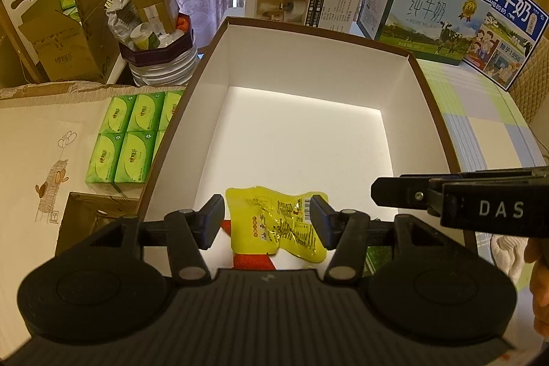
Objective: Organize objects
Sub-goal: 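Lower the yellow pouch into the brown box and open the right tool, then move both tools back from the brown box toward the towel and bottle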
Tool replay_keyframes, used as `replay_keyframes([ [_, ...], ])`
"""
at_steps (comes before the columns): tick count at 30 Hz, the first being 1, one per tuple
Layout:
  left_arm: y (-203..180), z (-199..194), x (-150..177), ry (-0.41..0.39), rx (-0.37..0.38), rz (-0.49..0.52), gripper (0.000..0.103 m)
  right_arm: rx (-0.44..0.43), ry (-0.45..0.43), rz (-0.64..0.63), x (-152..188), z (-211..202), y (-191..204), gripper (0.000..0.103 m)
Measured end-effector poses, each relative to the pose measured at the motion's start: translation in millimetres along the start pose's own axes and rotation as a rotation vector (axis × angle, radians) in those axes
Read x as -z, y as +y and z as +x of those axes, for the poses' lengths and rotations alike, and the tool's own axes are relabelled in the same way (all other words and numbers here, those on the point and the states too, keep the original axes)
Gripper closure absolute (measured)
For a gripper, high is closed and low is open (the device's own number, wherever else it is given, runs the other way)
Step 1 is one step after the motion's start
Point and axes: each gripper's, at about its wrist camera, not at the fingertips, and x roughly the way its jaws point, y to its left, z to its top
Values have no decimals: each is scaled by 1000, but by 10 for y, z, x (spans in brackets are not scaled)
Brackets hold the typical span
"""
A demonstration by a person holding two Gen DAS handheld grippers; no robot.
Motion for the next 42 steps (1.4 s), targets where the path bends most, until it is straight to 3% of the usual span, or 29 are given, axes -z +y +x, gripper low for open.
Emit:
replay_keyframes([
  [25,-153,-420,159,-55,7,-2,44,-41,-51,18,251,-475,-62,71],
  [42,-473,-1044,443,-142,33,-13,35,-120,-149,-28,610,-1261,-155,66],
])
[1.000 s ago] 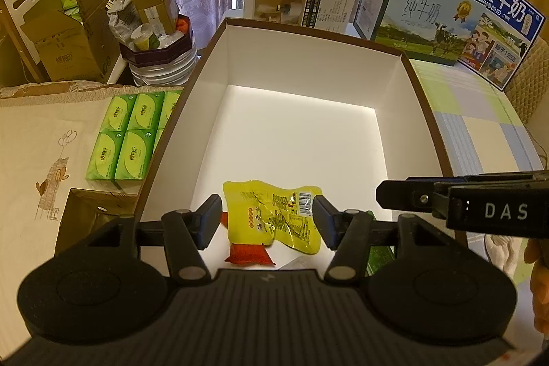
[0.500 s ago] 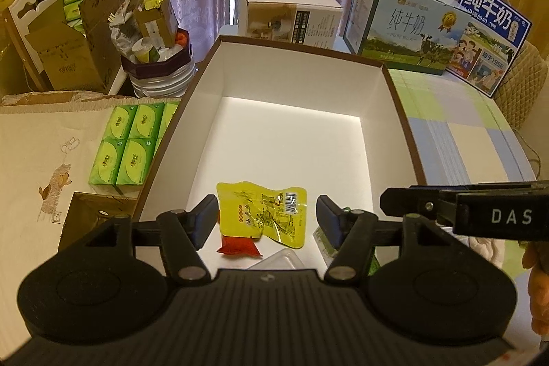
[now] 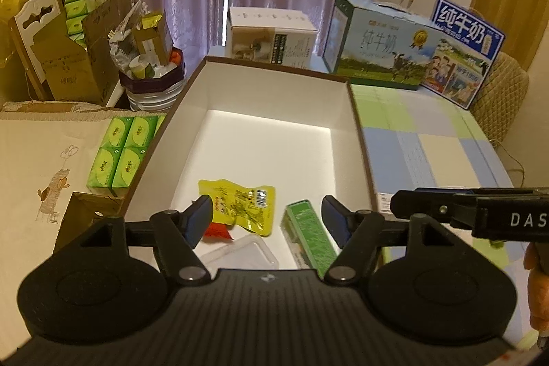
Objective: Organize objects
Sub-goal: 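Move both tools back from the brown box toward the towel and bottle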
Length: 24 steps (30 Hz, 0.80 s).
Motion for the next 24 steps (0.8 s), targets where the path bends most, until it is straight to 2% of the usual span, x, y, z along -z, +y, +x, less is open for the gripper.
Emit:
replay_keyframes([
  [8,-377,-280,157,-23,23,23,28,-15,-29,-20,136,-438,-172,58],
  [24,-1232,-309,477,38,112,75,26,90,-31,50,489,-1206,-949,53],
])
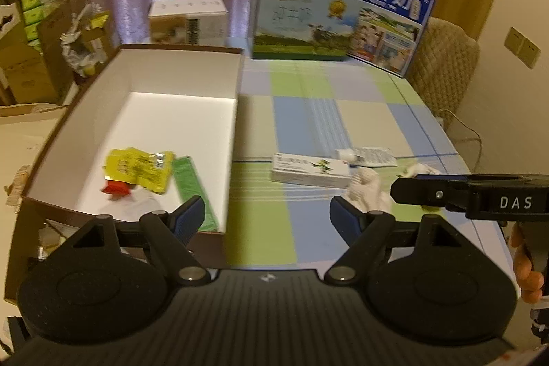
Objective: Organize objects
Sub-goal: 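Move both tools back from the brown box toward the towel and bottle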
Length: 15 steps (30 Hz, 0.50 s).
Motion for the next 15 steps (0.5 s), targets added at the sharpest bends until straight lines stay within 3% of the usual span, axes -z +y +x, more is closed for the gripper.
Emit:
replay_keyframes([
  [15,-787,411,94,100,109,77,23,147,22,75,267,-465,-791,53],
])
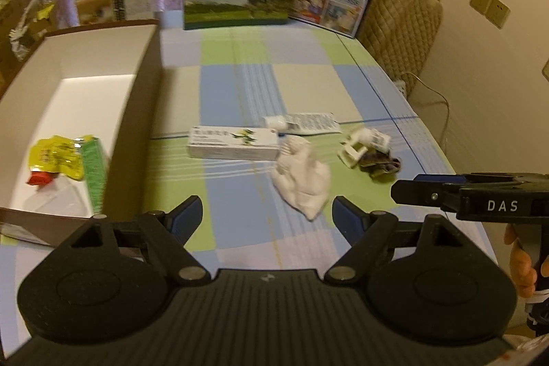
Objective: Organize objects
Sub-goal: 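Move both tools back from the brown box toward the towel and bottle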
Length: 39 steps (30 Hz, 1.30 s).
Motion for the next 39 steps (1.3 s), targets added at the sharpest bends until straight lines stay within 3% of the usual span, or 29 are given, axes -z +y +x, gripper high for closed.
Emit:
replay_keyframes([
  [13,-372,486,29,68,39,33,23,124,12,-18,52,26,-421,53],
  [23,-440,978,-47,99,14,48,23,213,42,0,33,186,-748,53],
  [39,-481,1653,-282,150,-30,61,23,257,51,40,-120,298,-1077,53],
])
